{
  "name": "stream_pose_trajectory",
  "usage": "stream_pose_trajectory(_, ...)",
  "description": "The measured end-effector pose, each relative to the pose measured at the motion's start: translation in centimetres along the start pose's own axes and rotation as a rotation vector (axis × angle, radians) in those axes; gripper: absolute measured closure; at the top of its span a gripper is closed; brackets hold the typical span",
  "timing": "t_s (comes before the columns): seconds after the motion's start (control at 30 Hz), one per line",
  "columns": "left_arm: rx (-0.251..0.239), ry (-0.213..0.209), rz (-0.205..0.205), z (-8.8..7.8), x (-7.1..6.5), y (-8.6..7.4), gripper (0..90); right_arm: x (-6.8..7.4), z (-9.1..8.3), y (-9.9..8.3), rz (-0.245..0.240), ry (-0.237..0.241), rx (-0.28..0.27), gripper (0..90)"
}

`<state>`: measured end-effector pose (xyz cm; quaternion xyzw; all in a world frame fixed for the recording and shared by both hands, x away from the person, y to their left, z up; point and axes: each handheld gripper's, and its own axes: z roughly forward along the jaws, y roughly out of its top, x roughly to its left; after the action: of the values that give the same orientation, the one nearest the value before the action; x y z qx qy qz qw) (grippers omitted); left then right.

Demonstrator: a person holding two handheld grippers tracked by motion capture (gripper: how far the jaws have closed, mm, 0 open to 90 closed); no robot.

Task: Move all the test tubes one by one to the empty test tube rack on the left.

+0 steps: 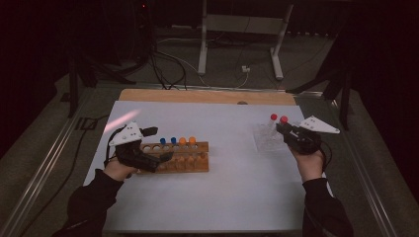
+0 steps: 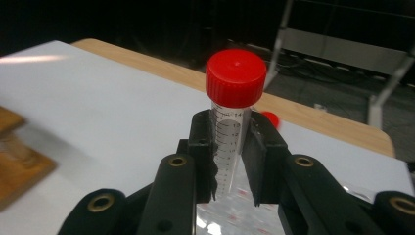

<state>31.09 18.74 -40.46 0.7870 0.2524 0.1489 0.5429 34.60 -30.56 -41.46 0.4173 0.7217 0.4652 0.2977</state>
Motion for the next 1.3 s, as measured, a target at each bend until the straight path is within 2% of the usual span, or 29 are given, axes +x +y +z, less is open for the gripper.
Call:
stream_pose_trajectory(0.27,0.003,-0.007,0.011,0.2,-0.6,0.3,0.6,2.7,0.5,0.8,-0.039,0.121,0.025,75.0)
stream_pose_trajectory(0.47,0.007,-0.023,0.017,0.4,-1.4,0.6,0.6,5.5,0.7,1.3,-0.072,0.222,0.037,75.0)
stream_pose_trajectory(0.67,0.007,-0.068,0.015,0.5,-2.4,1.3,0.7,8.5,0.9,1.8,-0.130,0.320,0.054,75.0)
stream_pose_trajectory(0.93,0.011,-0.124,0.017,0.9,-4.0,2.0,0.8,11.6,0.4,2.4,-0.174,0.446,0.066,75.0)
stream_pose_trajectory(1.17,-0.001,-0.175,0.028,1.3,-5.2,2.3,1.7,14.6,0.5,2.2,-0.226,0.539,0.084,75.0)
stream_pose_trajectory(1.3,-0.008,-0.204,0.034,1.5,-5.9,2.4,5.2,16.4,0.6,2.0,-0.254,0.589,0.102,75.0)
